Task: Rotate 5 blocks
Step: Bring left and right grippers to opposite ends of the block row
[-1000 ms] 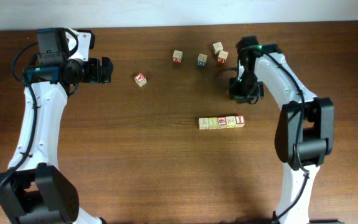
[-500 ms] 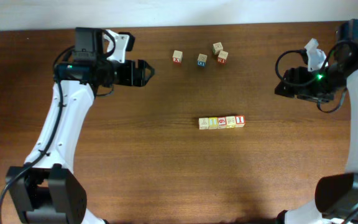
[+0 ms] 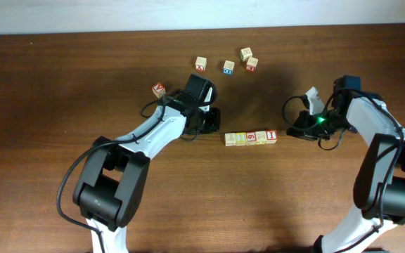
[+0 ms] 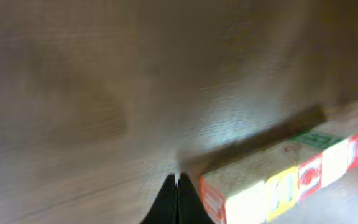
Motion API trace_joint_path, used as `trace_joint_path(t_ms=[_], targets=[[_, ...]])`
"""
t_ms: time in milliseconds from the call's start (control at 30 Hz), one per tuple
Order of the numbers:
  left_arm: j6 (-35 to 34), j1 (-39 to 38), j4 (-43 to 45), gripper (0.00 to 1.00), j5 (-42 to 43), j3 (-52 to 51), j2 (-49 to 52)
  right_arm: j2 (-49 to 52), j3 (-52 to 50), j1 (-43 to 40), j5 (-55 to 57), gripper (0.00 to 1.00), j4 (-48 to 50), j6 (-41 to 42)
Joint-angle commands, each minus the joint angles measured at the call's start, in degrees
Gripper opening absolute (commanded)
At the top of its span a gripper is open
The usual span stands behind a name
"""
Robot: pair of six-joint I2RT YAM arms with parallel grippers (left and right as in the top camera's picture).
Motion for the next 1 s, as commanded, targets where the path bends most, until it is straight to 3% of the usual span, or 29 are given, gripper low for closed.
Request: trace_joint_path(t_ms=[0,133,200,300,967], targets=[[0.1,0.0,4.9,0.0,4.9,-5.2,0.5,1.0,-0.5,-0.1,-1.7,0.04,0.4,-0.2],[0.4,-0.8,5.2,0.0,6.8,-5.4,1.3,1.0,-0.5,-0.1,-1.4,0.04,1.0,-0.2],[-1.0,-0.8,5.6,0.0,12.9,-5.4,1.3,1.0,-0.5,-0.1,-1.4,0.04,0.9,-0.2],[-4.1,-0.5,4.0,0.0,14.5,-5.4,1.3,1.0,-0.5,-0.1,-1.3,0.04,0.9,0.1],[-5.7,-0.4,3.4,0.0,13.9,-5.4,1.3,4.0,-0.6,4.1,-2.5,0.04,2.4,0.4]])
